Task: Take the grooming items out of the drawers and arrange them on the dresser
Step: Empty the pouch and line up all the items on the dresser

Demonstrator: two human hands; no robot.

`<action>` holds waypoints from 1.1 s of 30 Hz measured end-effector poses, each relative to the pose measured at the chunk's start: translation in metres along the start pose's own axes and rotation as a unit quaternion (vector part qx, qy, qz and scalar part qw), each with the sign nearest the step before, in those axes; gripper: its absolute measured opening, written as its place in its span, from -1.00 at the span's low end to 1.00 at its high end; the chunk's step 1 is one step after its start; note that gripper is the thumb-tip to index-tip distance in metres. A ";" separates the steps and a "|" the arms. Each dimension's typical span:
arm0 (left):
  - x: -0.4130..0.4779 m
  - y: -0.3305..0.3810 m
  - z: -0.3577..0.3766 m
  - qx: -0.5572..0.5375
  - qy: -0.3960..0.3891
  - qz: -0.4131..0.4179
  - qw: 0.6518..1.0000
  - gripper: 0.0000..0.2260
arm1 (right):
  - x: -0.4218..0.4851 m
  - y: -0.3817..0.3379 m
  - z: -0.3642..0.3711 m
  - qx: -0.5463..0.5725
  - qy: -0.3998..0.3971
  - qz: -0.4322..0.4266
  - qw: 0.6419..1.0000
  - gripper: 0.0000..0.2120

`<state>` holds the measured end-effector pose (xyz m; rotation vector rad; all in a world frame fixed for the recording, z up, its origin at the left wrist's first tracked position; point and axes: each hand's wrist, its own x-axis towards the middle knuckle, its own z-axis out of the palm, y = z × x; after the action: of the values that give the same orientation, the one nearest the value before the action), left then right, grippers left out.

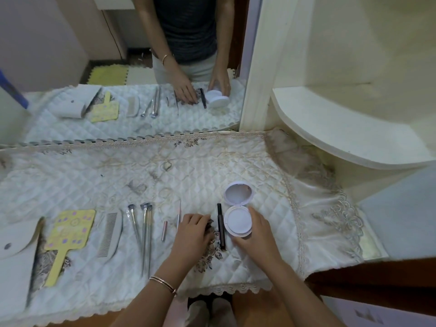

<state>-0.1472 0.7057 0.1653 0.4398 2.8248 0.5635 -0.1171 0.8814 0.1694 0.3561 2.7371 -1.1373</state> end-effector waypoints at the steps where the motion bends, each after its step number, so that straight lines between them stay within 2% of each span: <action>1: -0.002 0.001 0.001 -0.018 0.003 -0.004 1.000 -0.58 | -0.003 0.000 0.000 0.004 -0.005 0.005 1.000 -0.20; 4: -0.004 0.005 0.003 -0.069 0.006 -0.033 0.997 -0.67 | -0.010 -0.001 0.002 0.012 -0.004 0.003 1.000 -0.15; 11: 0.012 0.019 -0.001 -0.143 0.028 -0.112 0.983 -0.72 | -0.003 -0.007 -0.001 -0.019 -0.007 0.016 1.000 -0.23; 21: 0.010 0.028 0.004 -0.179 0.025 -0.103 0.978 -0.67 | -0.002 0.000 -0.002 -0.008 -0.005 0.014 1.000 -0.29; 26: -0.007 0.002 -0.005 -0.180 0.100 -0.136 0.969 -0.71 | -0.003 0.003 -0.002 -0.028 0.001 0.010 1.000 -0.30; 28: -0.019 -0.016 -0.009 -0.160 0.136 -0.157 0.965 -0.71 | -0.005 -0.004 -0.001 -0.064 0.055 -0.020 0.996 -0.40; 30: -0.027 -0.032 -0.014 -0.146 0.163 -0.183 0.959 -0.74 | -0.007 -0.022 0.005 -0.072 0.089 -0.091 0.989 -0.58; 31: -0.030 -0.039 -0.014 -0.142 0.170 -0.191 0.956 -0.77 | -0.009 -0.036 0.010 -0.062 0.054 -0.115 0.990 -0.66; 33: -0.031 -0.048 -0.015 -0.122 0.154 -0.204 0.959 -0.83 | -0.013 -0.064 0.028 -0.037 -0.067 -0.140 0.987 -0.76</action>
<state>-0.1347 0.6481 0.1641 -0.2990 2.9458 0.9387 -0.1212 0.8157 0.1965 -0.1146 2.7585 -1.0716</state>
